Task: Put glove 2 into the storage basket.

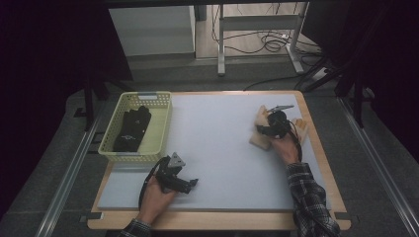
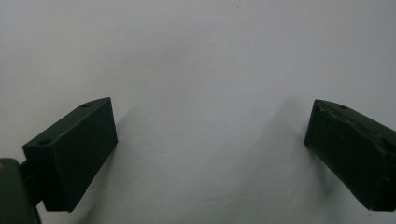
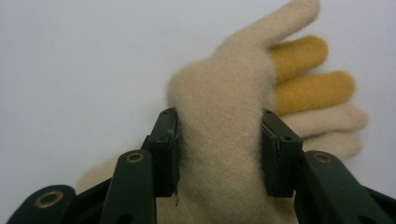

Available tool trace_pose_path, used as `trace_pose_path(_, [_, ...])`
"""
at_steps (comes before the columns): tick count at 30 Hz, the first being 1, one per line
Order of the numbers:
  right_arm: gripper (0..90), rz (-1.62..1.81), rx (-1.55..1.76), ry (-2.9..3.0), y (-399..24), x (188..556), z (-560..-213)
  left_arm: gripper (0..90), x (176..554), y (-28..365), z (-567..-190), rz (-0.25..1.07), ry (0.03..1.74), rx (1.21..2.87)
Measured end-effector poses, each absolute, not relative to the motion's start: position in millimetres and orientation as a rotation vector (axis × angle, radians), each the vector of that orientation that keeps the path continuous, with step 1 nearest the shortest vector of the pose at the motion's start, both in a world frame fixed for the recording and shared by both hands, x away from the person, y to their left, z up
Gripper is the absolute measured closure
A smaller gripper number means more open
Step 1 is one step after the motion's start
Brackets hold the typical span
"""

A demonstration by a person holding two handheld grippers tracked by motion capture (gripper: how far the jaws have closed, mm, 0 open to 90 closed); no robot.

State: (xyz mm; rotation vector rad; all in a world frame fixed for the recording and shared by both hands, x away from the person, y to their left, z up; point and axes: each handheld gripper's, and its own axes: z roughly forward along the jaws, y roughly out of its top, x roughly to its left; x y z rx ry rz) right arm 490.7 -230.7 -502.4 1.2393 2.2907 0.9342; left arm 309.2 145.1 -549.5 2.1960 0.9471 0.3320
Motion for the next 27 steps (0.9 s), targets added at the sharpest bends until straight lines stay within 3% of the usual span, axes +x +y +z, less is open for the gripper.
trace_pose_path(16, [52.2,1.13,0.942,2.449,-173.4,408.8,-457.8,2.4,309.3,145.3,-549.5,0.334,0.945,2.198])
trace_pose_path(27, [46.4,1.119,0.857,2.574,-122.3,380.9,-501.7,2.4,309.1,145.1,-549.6,0.332,0.949,2.195])
